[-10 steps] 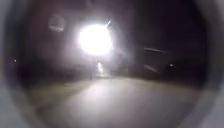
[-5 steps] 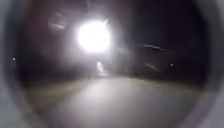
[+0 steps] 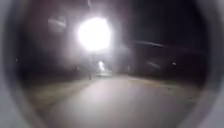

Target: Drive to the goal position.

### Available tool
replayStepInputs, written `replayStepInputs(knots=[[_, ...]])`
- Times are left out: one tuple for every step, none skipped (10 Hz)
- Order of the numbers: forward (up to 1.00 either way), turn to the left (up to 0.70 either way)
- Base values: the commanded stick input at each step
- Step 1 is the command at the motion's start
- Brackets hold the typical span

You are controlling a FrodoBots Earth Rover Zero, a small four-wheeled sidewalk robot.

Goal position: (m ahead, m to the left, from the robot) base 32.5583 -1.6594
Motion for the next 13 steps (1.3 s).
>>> replayStepInputs(knots=[[1.0, 0.06], [1.0, 0.07], [1.0, 0.06], [1.0, 0.06], [1.0, 0.06], [1.0, 0.06], [1.0, 0.07], [1.0, 0.06], [1.0, 0.06], [1.0, 0.05], [1.0, 0.04], [1.0, 0.04], [1.0, 0.03]])
